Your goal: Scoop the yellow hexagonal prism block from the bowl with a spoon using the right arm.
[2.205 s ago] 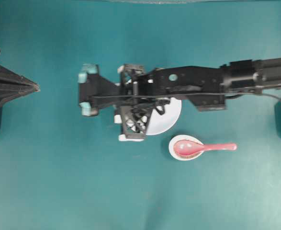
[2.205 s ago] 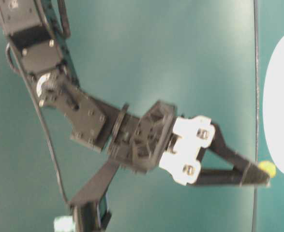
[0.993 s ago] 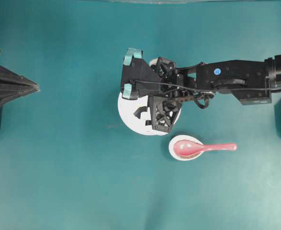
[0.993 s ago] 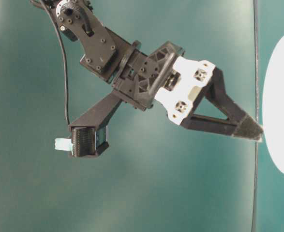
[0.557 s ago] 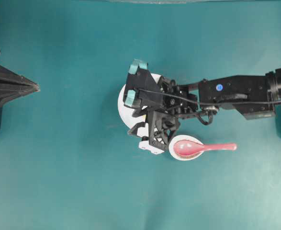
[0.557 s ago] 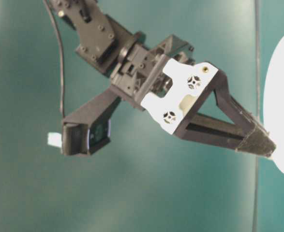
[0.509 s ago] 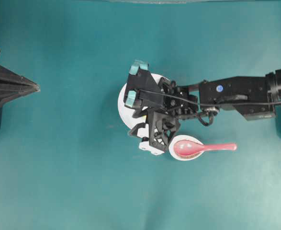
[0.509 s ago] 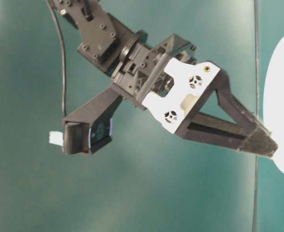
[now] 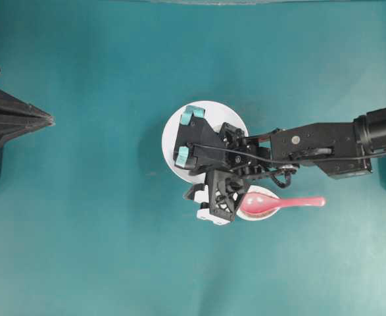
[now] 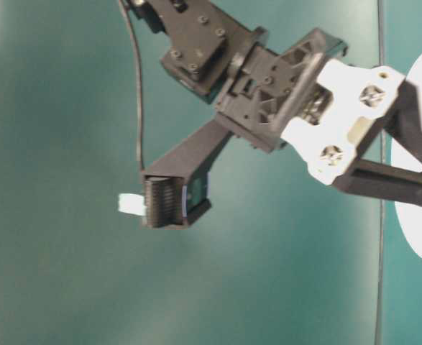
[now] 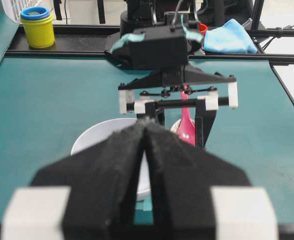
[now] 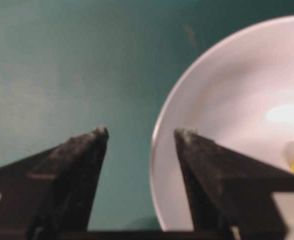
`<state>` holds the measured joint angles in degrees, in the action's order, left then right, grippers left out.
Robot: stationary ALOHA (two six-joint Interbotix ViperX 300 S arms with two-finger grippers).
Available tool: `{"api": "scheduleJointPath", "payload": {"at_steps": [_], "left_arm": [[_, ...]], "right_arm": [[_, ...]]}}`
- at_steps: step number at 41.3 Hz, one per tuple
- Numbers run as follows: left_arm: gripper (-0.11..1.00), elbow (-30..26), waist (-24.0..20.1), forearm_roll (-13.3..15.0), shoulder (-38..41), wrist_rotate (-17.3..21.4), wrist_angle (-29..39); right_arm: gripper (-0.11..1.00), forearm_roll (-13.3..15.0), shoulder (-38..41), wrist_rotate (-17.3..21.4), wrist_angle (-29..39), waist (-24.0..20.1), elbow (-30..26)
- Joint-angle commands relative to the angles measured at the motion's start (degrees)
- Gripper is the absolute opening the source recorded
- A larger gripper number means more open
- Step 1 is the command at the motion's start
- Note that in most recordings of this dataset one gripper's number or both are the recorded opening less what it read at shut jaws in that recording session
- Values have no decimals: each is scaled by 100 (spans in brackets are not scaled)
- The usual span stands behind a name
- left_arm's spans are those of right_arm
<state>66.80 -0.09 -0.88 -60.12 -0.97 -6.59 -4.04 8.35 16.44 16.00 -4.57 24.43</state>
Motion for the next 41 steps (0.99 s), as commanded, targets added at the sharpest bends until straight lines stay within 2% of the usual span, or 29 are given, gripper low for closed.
{"api": "scheduleJointPath", "payload": {"at_steps": [1, 9, 34, 41], "left_arm": [[6, -176, 35, -9, 18, 0, -79], [6, -185, 114, -9, 9, 9, -114], [6, -185, 114, -9, -18, 0, -114], [6, -185, 123, -9, -18, 0, -114]], "right_arm": [[59, 132, -79, -9, -70, -18, -18], [58, 334, -79, -9, -220, -18, 44], [42, 343, -18, -9, -229, -26, 114], [32, 343, -9, -9, -229, -18, 114]]}}
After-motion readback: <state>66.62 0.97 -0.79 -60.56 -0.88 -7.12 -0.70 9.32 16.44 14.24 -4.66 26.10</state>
